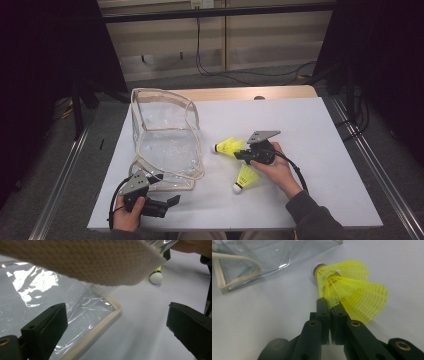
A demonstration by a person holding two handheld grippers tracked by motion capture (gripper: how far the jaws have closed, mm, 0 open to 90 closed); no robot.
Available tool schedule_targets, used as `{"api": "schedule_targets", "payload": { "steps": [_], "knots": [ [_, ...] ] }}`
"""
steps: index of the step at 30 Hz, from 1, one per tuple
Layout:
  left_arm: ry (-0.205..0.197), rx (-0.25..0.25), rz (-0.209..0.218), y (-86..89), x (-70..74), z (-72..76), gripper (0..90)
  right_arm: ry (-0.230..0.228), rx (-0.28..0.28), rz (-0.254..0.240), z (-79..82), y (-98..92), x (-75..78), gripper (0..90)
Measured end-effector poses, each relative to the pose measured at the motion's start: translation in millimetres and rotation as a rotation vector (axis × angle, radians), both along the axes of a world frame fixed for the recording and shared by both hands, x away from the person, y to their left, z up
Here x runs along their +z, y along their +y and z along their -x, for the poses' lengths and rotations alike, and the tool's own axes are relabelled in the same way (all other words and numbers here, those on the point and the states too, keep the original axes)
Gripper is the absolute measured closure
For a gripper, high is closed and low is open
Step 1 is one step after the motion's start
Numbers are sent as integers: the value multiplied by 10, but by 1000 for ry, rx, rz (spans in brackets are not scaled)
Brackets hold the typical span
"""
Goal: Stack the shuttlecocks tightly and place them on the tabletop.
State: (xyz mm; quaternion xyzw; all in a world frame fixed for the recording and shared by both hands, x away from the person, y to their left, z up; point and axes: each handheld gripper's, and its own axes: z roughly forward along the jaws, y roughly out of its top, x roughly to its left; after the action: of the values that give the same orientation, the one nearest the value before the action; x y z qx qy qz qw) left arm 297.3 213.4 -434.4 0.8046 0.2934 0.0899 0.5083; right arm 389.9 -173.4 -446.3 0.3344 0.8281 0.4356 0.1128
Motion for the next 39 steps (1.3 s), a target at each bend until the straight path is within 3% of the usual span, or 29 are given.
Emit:
{"api": "schedule_targets", "payload": {
  "steps": [19, 29, 39],
  "knots": [
    [-1, -2, 1, -6, 0, -2, 32, -3, -43, -10, 72, -108, 85, 615],
    [-3, -2, 6, -12, 0, -4, 32, -15, -80, -48, 123, -223, 203, 510],
    [-2, -4, 6, -15, 2, -2, 32, -14, -86, -38, 177, -250, 260, 396]
  ]
}}
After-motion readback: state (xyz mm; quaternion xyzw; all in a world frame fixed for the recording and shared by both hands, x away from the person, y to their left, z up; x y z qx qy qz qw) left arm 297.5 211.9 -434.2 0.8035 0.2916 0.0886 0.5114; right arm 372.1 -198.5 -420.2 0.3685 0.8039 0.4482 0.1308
